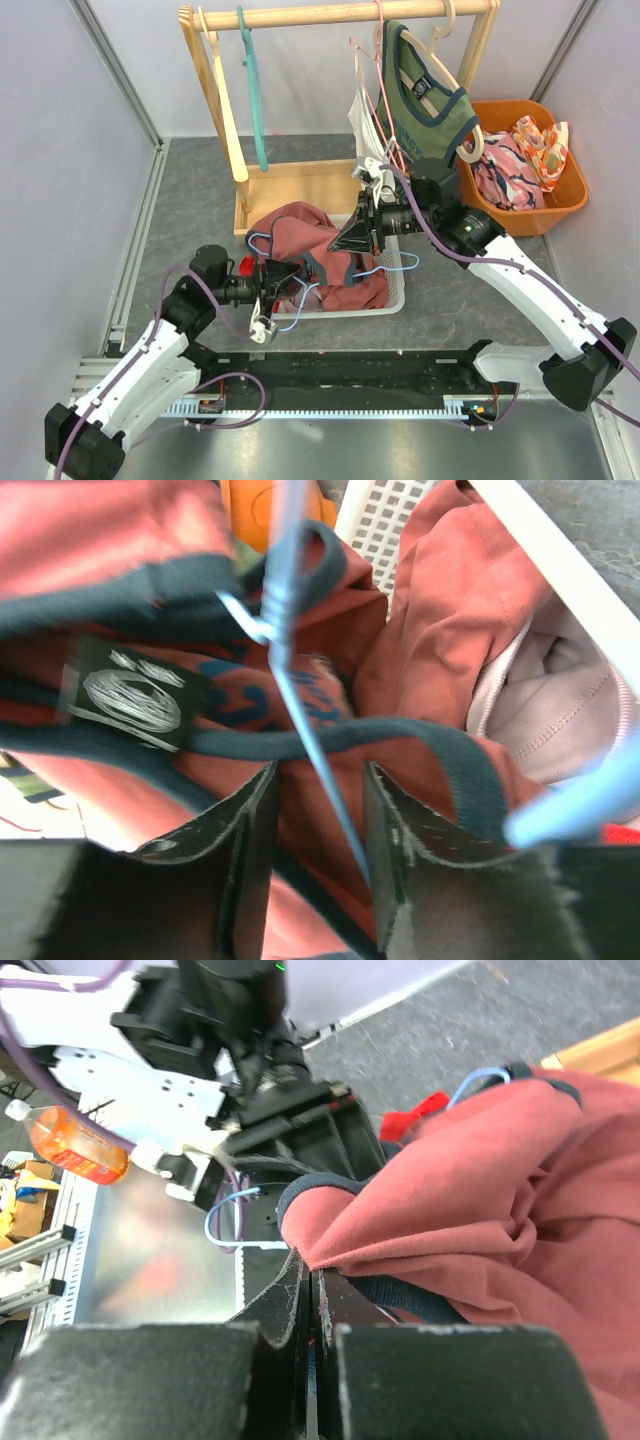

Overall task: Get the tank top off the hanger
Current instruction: Pick up the hanger from the bin.

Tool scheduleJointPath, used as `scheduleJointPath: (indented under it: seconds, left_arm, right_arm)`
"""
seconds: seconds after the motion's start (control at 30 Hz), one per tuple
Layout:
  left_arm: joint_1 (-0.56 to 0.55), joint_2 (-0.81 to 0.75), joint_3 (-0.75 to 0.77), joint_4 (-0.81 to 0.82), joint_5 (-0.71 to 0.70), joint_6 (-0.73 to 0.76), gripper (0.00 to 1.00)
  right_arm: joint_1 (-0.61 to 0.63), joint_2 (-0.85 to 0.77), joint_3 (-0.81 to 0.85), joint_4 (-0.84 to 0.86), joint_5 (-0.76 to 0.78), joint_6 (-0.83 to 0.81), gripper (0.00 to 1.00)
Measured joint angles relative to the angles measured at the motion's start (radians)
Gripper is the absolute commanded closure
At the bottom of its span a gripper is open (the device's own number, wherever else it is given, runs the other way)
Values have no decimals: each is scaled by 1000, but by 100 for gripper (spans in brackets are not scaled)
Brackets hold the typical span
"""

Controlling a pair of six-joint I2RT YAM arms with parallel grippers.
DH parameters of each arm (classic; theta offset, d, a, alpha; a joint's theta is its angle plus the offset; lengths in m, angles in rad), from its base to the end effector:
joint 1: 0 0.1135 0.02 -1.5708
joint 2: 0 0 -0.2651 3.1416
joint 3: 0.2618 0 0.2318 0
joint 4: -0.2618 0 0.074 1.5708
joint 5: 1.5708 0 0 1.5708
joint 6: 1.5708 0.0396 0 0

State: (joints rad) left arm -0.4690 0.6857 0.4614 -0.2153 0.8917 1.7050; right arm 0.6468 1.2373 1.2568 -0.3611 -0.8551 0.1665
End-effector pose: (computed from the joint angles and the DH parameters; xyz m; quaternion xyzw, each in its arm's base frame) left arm 0.1073 -0.0889 0.2480 0.7818 0.1497 -0.0166 0.6050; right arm 0.1816 0.1746 0.3948 -0.4091 0.6653 0.5187 0.3479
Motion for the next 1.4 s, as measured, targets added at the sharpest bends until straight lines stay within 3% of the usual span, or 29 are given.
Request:
scheduleJointPath:
  seconds: [0.03,0.07,0.17,0.43,0.47,0.57,0.63,0.7,0.73,1.0,1.03,1.13,1.2,1.4]
  left_arm:
    - [0,-1,-8,15,0,-9,77]
    - [-3,1,-13,26,-2,-16,88]
    - [-14,6,-17,66,-10,-40,98]
    - [-82,16,4,114,-98,-155,98]
    - [-86,12,14,114,-109,-172,98]
    - [-95,-12,62,91,-143,-230,98]
    - [-100,-26,114,50,-159,-274,93]
    - [-105,-35,190,4,-169,-336,91]
    - [-105,-38,231,-18,-178,-372,90]
    - [-108,0,523,-172,-181,-730,88]
    - [-108,0,533,-184,-178,-764,88]
    - [-109,1,538,-219,-175,-841,88]
    - [-109,8,534,-240,-177,-871,88]
    - [-109,23,507,-264,-203,-896,89]
  right_arm:
    - [0,-10,0,4,-5,4,100]
    - [0,-15,0,6,-8,6,100]
    - [-2,-26,-5,16,-20,24,100]
    - [-6,-24,-35,40,11,50,100]
    - [-8,-22,-36,40,34,50,92]
    - [-16,-8,-36,35,162,48,91]
    - [-19,9,-32,21,252,43,81]
    - [-22,30,-26,2,322,37,80]
    - [-22,37,-25,-7,360,30,75]
    - [-23,18,-25,-43,493,-34,50]
    - [-23,8,-25,-44,502,-43,40]
    - [-23,-35,-25,-40,537,-68,27]
    - [-23,-80,-26,-27,573,-82,23]
    - [-23,-233,-39,68,700,-97,26]
